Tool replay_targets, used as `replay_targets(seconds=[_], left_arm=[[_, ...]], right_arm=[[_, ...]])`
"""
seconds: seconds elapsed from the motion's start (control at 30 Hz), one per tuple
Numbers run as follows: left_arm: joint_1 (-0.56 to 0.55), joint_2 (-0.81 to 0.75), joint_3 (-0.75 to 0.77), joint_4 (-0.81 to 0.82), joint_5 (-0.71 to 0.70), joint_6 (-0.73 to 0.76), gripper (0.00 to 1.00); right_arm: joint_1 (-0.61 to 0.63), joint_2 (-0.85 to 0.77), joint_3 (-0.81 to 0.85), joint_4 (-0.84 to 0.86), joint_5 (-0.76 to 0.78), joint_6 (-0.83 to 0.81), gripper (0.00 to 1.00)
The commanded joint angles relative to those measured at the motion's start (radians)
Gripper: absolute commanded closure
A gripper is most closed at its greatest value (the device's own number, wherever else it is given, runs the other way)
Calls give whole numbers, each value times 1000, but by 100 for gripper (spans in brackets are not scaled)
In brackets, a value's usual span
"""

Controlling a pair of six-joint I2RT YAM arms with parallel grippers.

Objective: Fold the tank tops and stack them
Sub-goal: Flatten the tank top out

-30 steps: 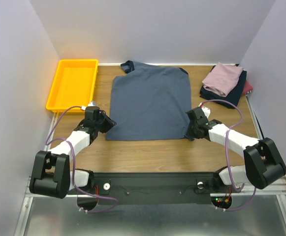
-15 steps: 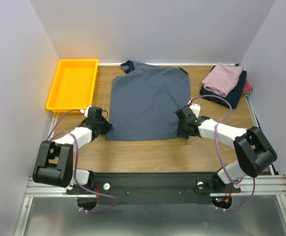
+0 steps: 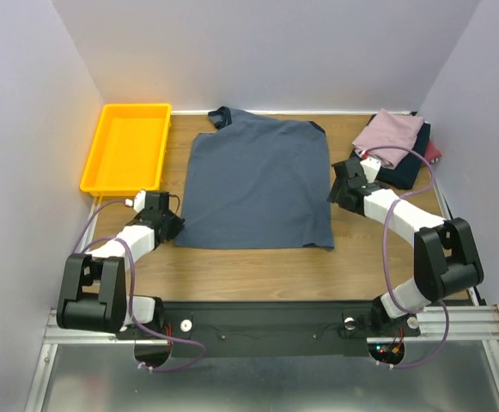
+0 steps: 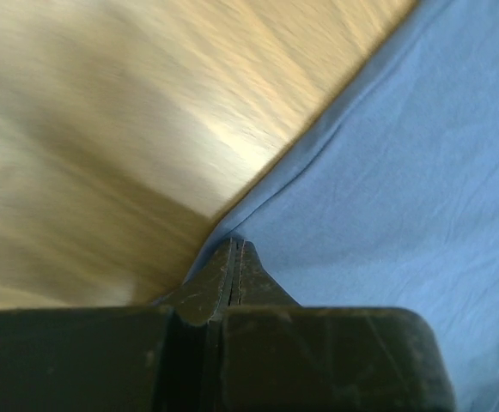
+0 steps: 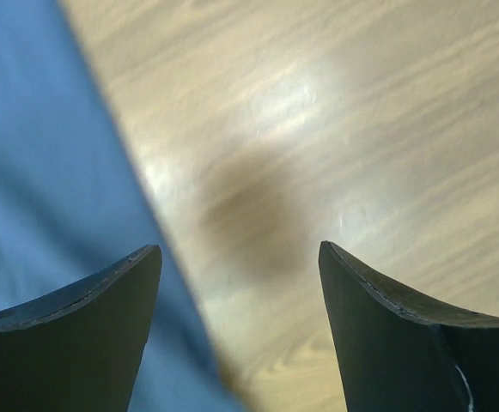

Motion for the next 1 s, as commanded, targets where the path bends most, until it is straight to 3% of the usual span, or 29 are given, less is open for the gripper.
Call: replay_targets(seconds=[0.0,0.3,0.67,0.7,0.8,0.97], left_arm=[[56,-40,-17,-109,-64,41,100],[68,-61,-11,-132,-49,58,100],[68,-63,-17,-118,-46,56,100],[68,-64,-17,-118,-44,58,100],[68,-78,-25,-118,-43,58,100],[68,-95,-34,-126,-35,61,100]], right_arm=[[-65,81,73,74,-80,-34,21],[-99,322,269,211,-251,-36,28],[-99,469,418,231,-229,-56,31],[-99,483,431,229,-220,-59,33],[-108,550,477,202,-189,-71,53],[-127,612,543,167,-183,-97,71]])
